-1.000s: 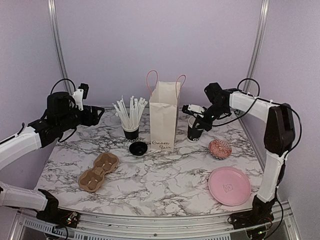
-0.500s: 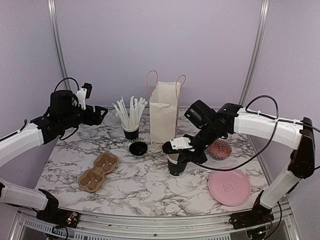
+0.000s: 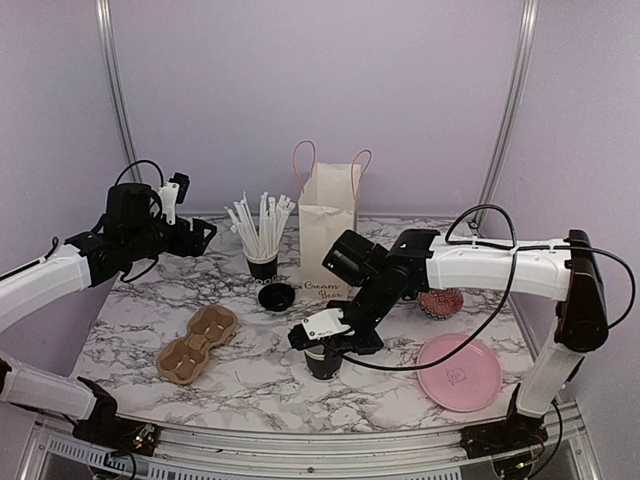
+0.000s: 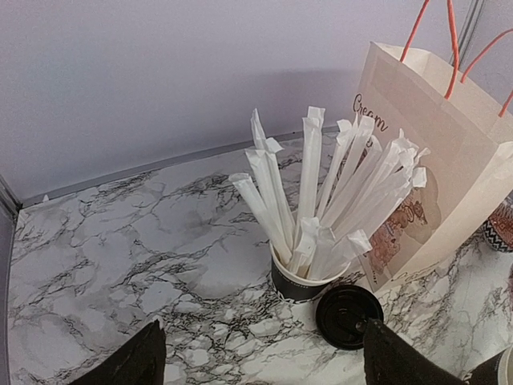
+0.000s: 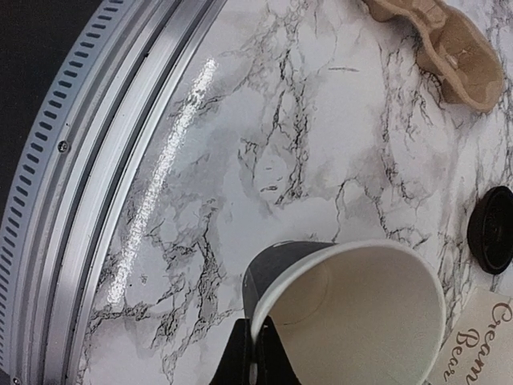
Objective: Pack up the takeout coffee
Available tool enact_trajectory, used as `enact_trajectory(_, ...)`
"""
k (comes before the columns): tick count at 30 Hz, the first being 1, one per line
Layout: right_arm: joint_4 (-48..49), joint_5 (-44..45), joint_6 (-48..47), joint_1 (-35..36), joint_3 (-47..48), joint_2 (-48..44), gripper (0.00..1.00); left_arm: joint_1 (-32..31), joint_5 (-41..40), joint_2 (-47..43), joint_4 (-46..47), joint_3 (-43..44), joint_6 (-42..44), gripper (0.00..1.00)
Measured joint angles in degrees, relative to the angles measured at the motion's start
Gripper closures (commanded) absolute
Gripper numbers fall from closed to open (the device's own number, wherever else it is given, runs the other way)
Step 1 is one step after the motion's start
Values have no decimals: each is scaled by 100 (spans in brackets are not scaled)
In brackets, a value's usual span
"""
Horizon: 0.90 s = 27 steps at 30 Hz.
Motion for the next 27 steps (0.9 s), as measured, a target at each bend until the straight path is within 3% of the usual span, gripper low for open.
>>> enact_trajectory(7, 205, -4, 33, 17, -140, 33, 90, -26, 94, 122, -37, 66, 22, 18)
enact_trajectory(14, 212, -9, 31, 48, -190, 66, 67, -111, 186, 267, -111, 76, 48, 22)
enact_trajectory(21, -127, -79, -20, -28, -186, -472, 63, -492, 201, 680, -466, 402, 269, 27)
enact_trajectory(24, -195, -367, -13, -400, -197, -1073, 62, -723, 142, 916, -693, 601, 426, 30)
enact_trajectory(27, 9, -758, 59, -1388, -442, -1799, 62, -942, 42, 1187, -979, 850, 570, 38)
